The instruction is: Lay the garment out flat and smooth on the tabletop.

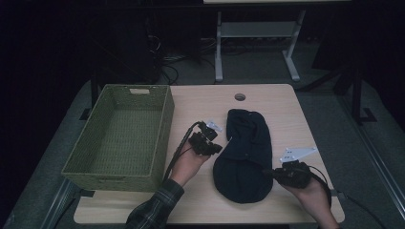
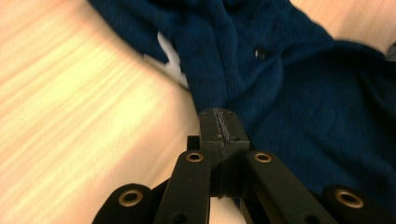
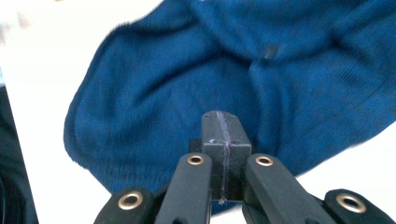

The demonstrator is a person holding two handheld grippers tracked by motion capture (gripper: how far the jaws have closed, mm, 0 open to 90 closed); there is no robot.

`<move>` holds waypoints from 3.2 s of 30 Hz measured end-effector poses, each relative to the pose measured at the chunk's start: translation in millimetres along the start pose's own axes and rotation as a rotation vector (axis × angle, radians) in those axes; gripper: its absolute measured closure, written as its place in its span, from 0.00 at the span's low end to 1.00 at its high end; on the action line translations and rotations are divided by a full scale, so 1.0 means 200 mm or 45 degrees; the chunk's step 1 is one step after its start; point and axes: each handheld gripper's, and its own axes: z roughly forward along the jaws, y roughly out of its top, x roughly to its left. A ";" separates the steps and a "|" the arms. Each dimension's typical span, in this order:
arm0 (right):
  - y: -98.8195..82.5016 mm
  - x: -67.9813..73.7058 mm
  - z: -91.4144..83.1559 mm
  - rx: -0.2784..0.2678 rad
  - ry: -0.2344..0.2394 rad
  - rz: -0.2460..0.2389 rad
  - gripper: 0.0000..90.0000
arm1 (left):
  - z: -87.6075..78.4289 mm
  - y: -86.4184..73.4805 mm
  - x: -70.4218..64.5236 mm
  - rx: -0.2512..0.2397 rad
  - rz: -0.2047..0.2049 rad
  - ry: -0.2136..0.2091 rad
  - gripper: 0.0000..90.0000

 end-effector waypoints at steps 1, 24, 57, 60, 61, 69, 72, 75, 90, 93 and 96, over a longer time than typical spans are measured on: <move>0.02 -0.01 0.00 -0.007 -0.014 0.003 1.00 | 0.01 0.02 0.01 -0.003 0.003 0.006 1.00; 0.04 -0.16 0.19 0.135 -0.118 0.023 1.00 | 0.46 0.23 0.24 0.095 -0.082 0.068 1.00; 0.00 -0.22 0.13 0.191 -0.159 0.043 1.00 | 0.32 0.19 0.14 -0.006 -0.077 -0.151 0.64; 0.00 -0.22 0.13 0.190 -0.160 0.043 1.00 | 0.38 0.18 0.13 0.031 -0.103 -0.204 0.71; 0.00 -0.22 0.14 0.190 -0.161 0.041 1.00 | 0.39 0.18 0.12 0.041 -0.091 -0.200 0.81; 0.00 -0.22 0.13 0.192 -0.175 0.022 1.00 | 0.27 0.15 0.13 0.085 -0.062 -0.139 0.99; 0.01 -0.21 0.13 0.183 -0.190 0.017 1.00 | 0.19 0.11 0.13 0.093 -0.078 -0.097 0.99; 0.01 -0.20 0.12 0.204 -0.214 0.015 1.00 | 0.14 0.06 0.14 0.148 -0.073 -0.009 0.99; 0.16 -0.13 0.22 0.097 -0.148 -0.052 1.00 | 0.03 -0.09 0.12 0.111 -0.060 0.090 0.82; 0.20 -0.16 0.24 0.085 -0.151 -0.038 1.00 | 0.03 -0.06 0.11 0.019 -0.040 0.067 0.88; 0.23 -0.19 0.27 0.065 -0.150 -0.015 1.00 | 0.07 -0.02 0.10 -0.031 -0.035 0.066 0.92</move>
